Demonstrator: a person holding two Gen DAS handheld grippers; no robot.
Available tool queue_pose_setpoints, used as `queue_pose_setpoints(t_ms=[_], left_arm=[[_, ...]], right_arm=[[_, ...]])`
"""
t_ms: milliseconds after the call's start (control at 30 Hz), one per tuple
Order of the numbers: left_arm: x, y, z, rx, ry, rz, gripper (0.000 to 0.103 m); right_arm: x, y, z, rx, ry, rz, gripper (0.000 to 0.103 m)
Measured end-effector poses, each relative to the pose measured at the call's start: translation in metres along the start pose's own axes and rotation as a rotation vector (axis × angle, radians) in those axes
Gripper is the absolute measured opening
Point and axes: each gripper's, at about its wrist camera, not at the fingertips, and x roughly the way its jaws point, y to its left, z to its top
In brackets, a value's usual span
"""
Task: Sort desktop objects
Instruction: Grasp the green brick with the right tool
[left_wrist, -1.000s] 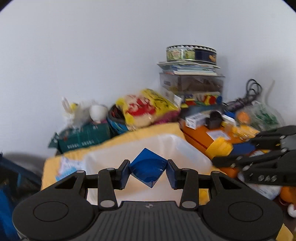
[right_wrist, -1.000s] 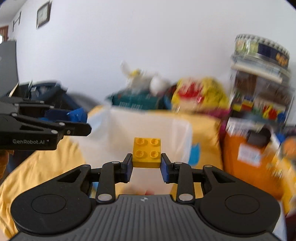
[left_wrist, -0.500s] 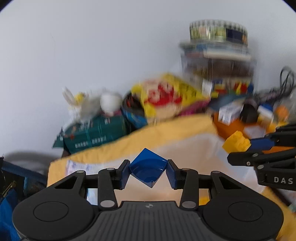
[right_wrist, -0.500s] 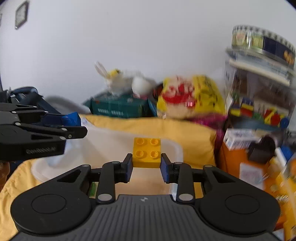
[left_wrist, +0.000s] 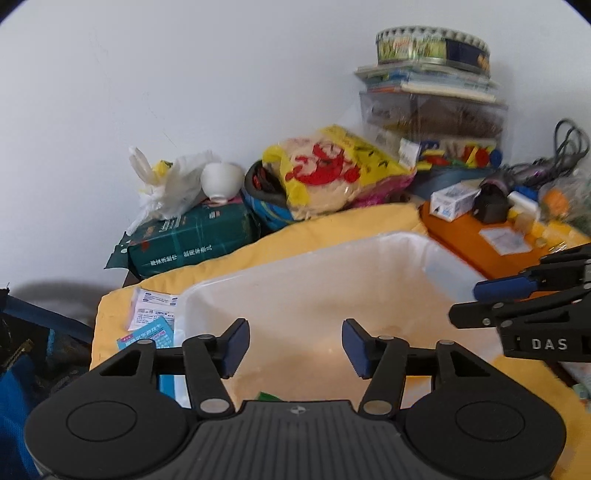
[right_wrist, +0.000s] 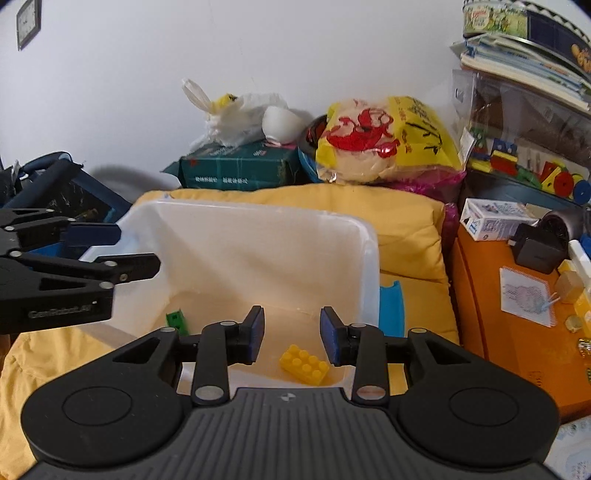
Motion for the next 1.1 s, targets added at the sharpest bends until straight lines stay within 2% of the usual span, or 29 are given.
queue_pose_setpoints(t_ms=[133, 233, 333, 400, 500, 600, 667, 800, 933, 1000, 1100], left_arm=[[-0.026, -0.001, -0.015, -0.013, -0.011, -0.003, 0.06], [-0.037, -0.002, -0.039, -0.052, 0.021, -0.003, 0.06], [-0.04, -0.002, -0.071, -0.14, 0.102, -0.01, 0.06], [-0.036, -0.004, -0.095, -0.191, 0.171, -0.019, 0.06], [-0.025, -0.007, -0.126, -0.254, 0.271, -0.049, 0.059], [-0.013, 0.0, -0.144, -0.364, 0.331, -0.097, 0.059], [-0.007, 0.006, -0.15, -0.434, 0.342, -0.114, 0.059], [0.004, 0.016, -0.157, -0.544, 0.34, -0.139, 0.056], [0.015, 0.02, -0.16, -0.599, 0.322, -0.163, 0.05], [0.022, 0.021, -0.162, -0.626, 0.316, -0.185, 0.05], [0.029, 0.029, -0.167, -0.702, 0.298, -0.263, 0.048]], right_arm=[[-0.02, 0.007, -0.006, -0.024, -0.023, 0.03, 0.039], [-0.029, 0.013, -0.016, -0.046, -0.018, 0.043, 0.039], [-0.031, 0.023, -0.039, -0.098, -0.015, 0.055, 0.039], [-0.028, 0.028, -0.055, -0.116, 0.028, 0.061, 0.039], [-0.023, 0.033, -0.079, -0.095, 0.104, 0.087, 0.039], [-0.022, 0.036, -0.096, -0.048, 0.149, 0.122, 0.039], [-0.021, 0.037, -0.104, -0.011, 0.175, 0.142, 0.039], [-0.022, 0.04, -0.113, -0.013, 0.196, 0.141, 0.04], [-0.026, 0.039, -0.116, -0.014, 0.198, 0.134, 0.04], [-0.027, 0.039, -0.118, -0.008, 0.199, 0.13, 0.04], [-0.028, 0.037, -0.122, -0.003, 0.201, 0.127, 0.04]])
